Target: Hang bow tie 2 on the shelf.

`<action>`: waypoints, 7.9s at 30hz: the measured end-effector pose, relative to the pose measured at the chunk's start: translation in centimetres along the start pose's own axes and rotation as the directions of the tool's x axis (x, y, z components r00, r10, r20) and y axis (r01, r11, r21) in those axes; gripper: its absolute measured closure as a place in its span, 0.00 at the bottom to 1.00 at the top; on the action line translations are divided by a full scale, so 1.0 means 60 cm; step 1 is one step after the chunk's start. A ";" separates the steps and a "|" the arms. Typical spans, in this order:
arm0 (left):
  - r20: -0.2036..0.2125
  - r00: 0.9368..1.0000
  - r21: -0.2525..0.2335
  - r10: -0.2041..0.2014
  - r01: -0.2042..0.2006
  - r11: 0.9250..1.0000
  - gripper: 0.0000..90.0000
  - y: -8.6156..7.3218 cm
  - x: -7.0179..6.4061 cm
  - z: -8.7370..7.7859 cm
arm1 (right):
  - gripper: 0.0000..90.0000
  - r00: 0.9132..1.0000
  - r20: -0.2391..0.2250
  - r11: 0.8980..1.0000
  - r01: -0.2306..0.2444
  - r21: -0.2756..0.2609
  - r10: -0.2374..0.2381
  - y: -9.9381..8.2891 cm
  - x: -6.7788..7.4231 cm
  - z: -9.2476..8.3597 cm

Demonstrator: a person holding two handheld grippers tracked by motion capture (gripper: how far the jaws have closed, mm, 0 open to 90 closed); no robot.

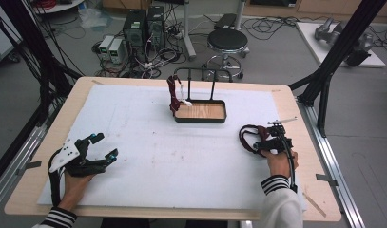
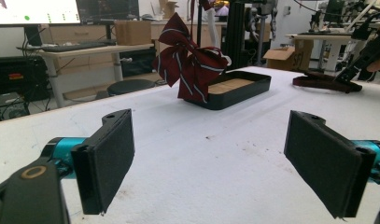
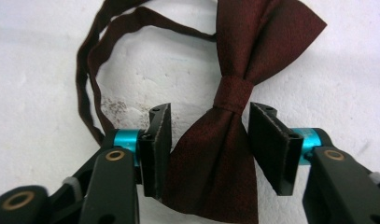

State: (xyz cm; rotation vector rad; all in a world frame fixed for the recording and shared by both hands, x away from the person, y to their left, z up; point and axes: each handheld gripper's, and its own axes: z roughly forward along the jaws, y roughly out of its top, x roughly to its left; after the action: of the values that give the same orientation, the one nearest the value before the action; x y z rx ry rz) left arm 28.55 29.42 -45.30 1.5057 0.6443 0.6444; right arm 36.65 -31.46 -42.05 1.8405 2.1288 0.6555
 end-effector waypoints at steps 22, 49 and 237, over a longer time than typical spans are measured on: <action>0.000 1.000 0.000 0.002 -0.002 1.000 0.18 0.000 0.000 0.000 | 0.86 0.999 0.033 1.000 0.010 0.004 -0.010 0.001 -0.005 -0.004; 0.001 1.000 -0.001 0.000 0.000 1.000 0.19 0.000 0.000 0.000 | 0.87 0.995 -0.040 0.972 0.079 -0.220 -0.090 0.006 0.014 -0.035; -0.002 1.000 -0.017 -0.010 0.010 1.000 0.19 -0.002 0.002 -0.003 | 0.85 0.942 -0.240 0.824 0.061 -0.564 -0.234 0.200 0.229 0.031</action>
State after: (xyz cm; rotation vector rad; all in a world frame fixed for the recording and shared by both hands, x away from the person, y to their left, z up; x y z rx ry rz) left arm 28.49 29.61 -45.39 1.4850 0.6460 0.6425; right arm 45.58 -16.47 -36.40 1.3055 1.9300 1.4132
